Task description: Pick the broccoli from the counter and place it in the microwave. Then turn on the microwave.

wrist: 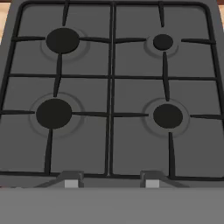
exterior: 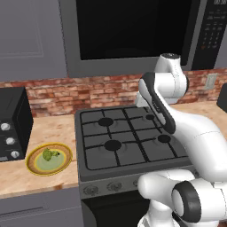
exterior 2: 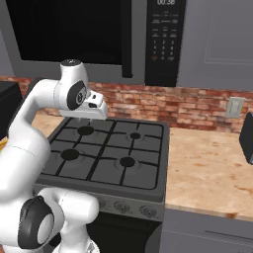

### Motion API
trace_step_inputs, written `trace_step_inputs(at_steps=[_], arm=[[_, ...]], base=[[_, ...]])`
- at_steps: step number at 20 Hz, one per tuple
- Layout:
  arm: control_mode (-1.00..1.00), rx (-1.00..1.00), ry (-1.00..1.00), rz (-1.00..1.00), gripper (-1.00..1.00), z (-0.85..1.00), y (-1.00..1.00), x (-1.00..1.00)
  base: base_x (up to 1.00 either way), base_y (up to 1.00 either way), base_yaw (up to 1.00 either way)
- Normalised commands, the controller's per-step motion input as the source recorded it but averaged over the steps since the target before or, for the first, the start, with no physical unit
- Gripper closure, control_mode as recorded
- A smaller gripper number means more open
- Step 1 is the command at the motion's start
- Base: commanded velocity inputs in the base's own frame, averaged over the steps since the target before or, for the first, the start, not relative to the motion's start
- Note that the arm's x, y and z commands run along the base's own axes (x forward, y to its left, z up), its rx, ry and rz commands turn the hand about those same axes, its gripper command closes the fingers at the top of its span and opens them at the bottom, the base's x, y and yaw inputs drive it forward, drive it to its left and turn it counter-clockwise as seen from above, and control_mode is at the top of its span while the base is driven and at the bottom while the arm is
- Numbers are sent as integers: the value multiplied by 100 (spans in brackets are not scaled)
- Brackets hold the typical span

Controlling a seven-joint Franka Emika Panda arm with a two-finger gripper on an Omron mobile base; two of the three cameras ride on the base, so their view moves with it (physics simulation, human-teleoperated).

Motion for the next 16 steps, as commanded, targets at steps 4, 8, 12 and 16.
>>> trace_step_inputs(at_steps=[4,8,12,16], arm=[[-100,0,0,0,-100,0,0,-9],[-100,0,-5,0,-100,0,0,-23],[-100,0,-19,-3,-100,17,-11,-32],[-100,0,-27,-5,-100,36,-23,-24]], base=[[0,0,0],[0,0,0],[0,0,0],[0,0,0]])
